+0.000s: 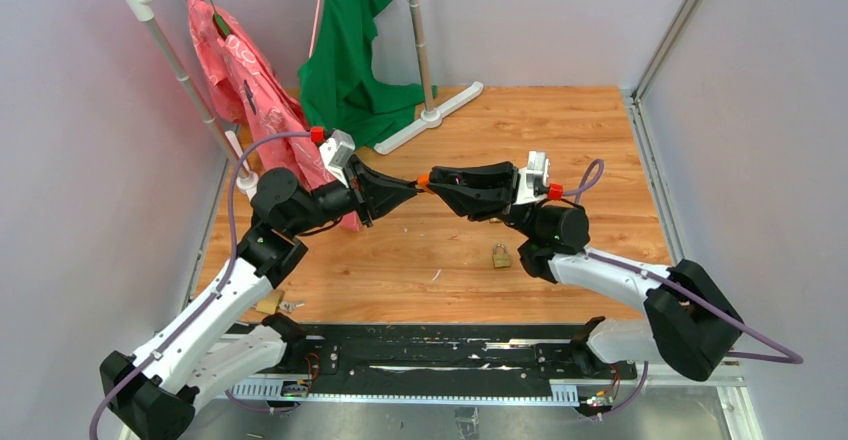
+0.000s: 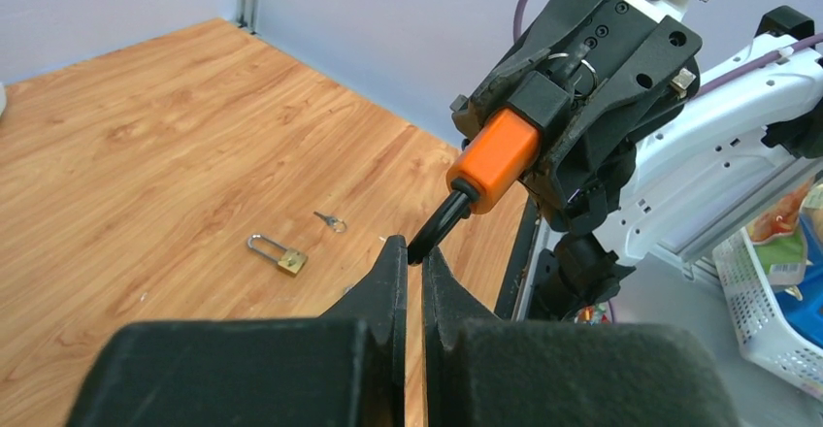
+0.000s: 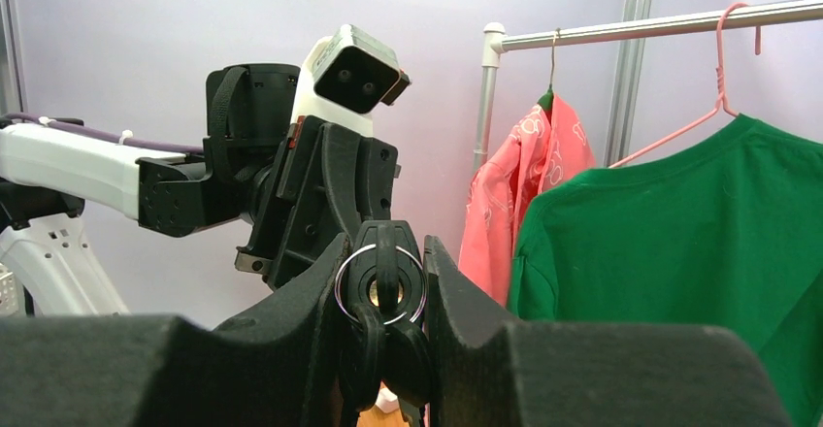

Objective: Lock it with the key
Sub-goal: Lock the lock.

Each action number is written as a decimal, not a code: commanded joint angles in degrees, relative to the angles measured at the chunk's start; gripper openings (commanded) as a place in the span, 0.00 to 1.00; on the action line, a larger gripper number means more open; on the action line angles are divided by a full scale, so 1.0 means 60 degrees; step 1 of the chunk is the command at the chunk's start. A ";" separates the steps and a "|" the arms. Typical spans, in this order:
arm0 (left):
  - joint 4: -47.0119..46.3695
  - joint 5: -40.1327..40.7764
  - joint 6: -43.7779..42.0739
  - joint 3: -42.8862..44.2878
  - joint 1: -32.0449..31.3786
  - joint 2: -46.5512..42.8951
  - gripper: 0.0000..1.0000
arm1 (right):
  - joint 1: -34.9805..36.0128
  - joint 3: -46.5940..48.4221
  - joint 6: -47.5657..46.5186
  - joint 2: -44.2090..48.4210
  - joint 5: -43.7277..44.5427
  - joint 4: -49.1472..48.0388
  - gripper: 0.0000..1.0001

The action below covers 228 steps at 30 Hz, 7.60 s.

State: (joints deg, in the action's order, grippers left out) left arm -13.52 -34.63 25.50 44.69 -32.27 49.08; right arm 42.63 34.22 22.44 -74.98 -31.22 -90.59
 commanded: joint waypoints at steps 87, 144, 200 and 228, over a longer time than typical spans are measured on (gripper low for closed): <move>0.5203 -0.2385 -0.6709 0.1883 -0.0289 -0.1335 0.00 | 0.0395 0.4684 -0.5541 0.2129 -0.3163 1.5940 0.52; 0.4366 -0.2387 -0.4559 0.1400 0.0178 -0.1389 0.09 | -0.0080 0.4573 -0.5145 0.2932 -0.3615 1.5435 0.00; -0.0791 -0.1987 -0.3408 -0.1840 -0.1990 0.0229 0.00 | -0.0054 0.3625 -0.1408 0.2688 -0.1912 0.8240 0.00; 0.3533 -0.2679 -0.6256 -0.0592 -0.1259 -0.0289 0.00 | -0.0128 0.4299 -0.3908 0.3487 -0.2193 1.3133 0.00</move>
State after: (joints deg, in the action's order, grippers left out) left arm -11.09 -43.24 -10.20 42.98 -39.64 44.86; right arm 41.36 52.66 0.75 -57.80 -45.41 -3.81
